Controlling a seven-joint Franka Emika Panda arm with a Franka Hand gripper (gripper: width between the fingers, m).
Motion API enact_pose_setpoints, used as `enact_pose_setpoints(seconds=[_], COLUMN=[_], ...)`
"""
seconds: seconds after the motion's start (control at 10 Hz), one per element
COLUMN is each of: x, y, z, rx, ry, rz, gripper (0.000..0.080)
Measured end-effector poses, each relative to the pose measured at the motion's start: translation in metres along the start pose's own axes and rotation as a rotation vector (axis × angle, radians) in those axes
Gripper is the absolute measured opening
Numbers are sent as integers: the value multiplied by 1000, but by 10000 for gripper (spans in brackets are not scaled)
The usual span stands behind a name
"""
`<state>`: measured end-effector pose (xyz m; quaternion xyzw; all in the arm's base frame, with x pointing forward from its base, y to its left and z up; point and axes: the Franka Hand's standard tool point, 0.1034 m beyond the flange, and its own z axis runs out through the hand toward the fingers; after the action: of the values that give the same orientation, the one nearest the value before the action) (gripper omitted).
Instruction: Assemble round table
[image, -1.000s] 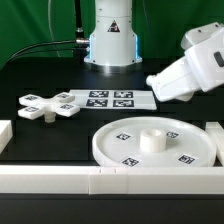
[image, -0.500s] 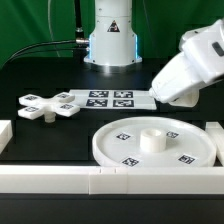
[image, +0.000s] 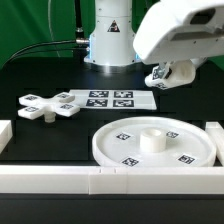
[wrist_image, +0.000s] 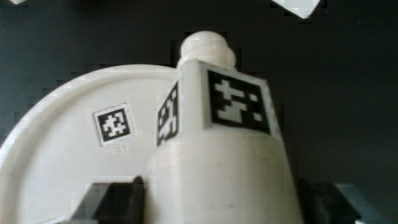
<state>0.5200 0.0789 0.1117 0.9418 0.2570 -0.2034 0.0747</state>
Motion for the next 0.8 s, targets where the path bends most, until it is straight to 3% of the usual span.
enact_pose_setpoints(seconds=[0.3, 0.5, 0.6, 0.8], x=[10, -3, -1, -1], y=[7, 12, 16, 21], z=[-4, -4, -11, -14], rx=[-21, 26, 38, 18], ry=[216, 291, 351, 486], rz=[18, 133, 173, 192], gripper=[409, 409, 409, 409])
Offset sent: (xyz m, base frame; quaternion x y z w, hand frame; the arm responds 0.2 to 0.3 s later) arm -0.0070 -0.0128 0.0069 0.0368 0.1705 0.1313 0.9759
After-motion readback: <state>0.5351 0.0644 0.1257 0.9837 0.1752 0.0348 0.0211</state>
